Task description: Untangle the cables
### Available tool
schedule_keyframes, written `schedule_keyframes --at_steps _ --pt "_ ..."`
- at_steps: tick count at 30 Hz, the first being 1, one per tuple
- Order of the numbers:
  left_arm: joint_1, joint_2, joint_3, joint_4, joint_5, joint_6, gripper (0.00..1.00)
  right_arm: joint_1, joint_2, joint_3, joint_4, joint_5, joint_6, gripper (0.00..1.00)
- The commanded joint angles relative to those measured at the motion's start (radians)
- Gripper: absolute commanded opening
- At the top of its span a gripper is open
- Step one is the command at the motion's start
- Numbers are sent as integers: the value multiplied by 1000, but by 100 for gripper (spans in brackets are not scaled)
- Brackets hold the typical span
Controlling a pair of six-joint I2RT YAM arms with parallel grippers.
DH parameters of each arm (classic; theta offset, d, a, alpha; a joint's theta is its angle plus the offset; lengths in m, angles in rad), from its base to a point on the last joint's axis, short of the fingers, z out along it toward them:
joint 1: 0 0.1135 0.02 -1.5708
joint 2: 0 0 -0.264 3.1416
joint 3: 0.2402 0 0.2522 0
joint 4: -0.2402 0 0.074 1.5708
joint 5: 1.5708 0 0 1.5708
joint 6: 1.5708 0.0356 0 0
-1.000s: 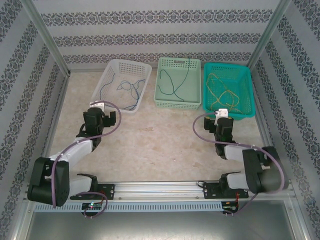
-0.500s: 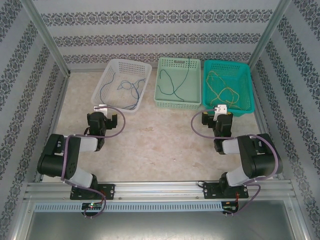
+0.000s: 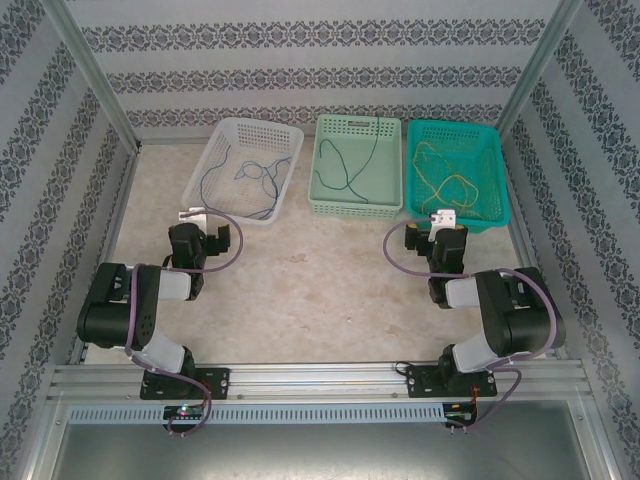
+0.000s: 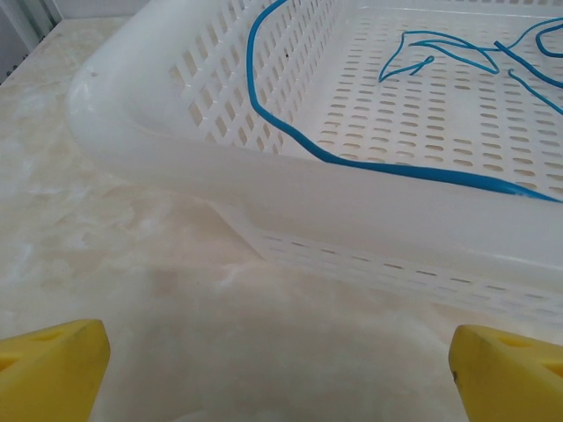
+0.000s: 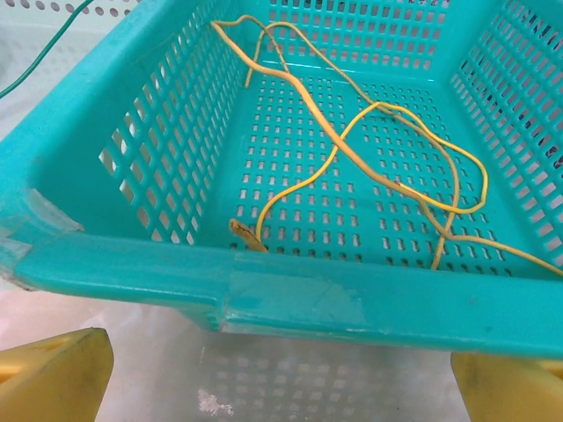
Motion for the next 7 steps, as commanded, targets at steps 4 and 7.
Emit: schedule_keyframes --at_steps 4,7 --pt "-3 0 5 40 23 -11 100 -20 1 49 20 -16 22 98" --pt "-3 -1 5 40 21 -11 100 -18 1 47 25 -16 22 98"
